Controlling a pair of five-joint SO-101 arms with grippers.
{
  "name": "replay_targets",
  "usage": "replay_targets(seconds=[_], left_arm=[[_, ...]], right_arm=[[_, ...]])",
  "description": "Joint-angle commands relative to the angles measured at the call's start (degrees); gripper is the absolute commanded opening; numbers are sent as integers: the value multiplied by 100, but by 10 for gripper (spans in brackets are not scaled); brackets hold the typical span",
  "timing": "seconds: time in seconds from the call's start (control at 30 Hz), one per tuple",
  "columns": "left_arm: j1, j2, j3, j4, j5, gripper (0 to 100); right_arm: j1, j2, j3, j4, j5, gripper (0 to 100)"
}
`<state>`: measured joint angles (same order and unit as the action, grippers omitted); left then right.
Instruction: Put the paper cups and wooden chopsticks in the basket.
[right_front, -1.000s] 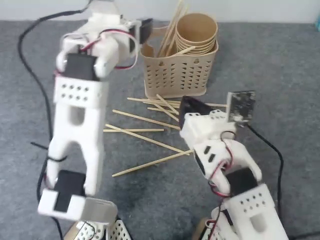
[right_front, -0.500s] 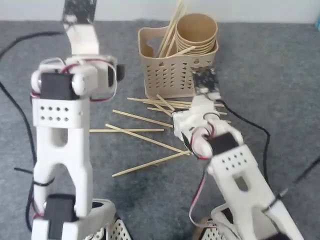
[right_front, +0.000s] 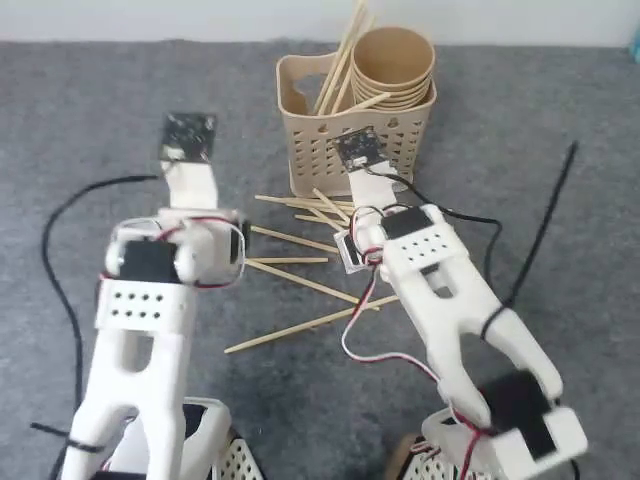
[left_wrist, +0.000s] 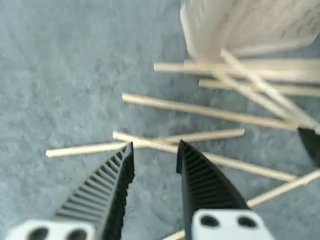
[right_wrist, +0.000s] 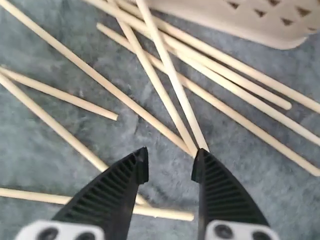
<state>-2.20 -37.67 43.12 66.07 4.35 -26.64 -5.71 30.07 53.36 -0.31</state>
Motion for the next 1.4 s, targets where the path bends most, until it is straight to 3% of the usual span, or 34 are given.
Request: replay_targets(seconds=[0.0, 0.33, 0.6, 0.77, 0.93, 1.17, 1.37], left_arm=[[-229, -246, 585, -624, -44, 131], [-246, -273, 1174, -1073, -53, 131], [-246, -246, 1358, -1081, -53, 131], [-237, -246, 1684, -1169, -62, 131], [-246, -237, 2097, -1495, -62, 131], [-220, -237, 2141, -1574, -53, 131], [-246, -246, 2167, -1688, -53, 131]], right_arm=[[92, 251, -475, -127, 308, 147], [101, 1341, -1011, -101, 1468, 147], [189, 1701, -1160, -84, 1908, 147], [154, 1824, -1160, -84, 2066, 145], [101, 1895, -1160, -127, 2066, 6], [48, 1851, -1134, -40, 2066, 9], [-277, 1631, -1336, 875, 2066, 9]])
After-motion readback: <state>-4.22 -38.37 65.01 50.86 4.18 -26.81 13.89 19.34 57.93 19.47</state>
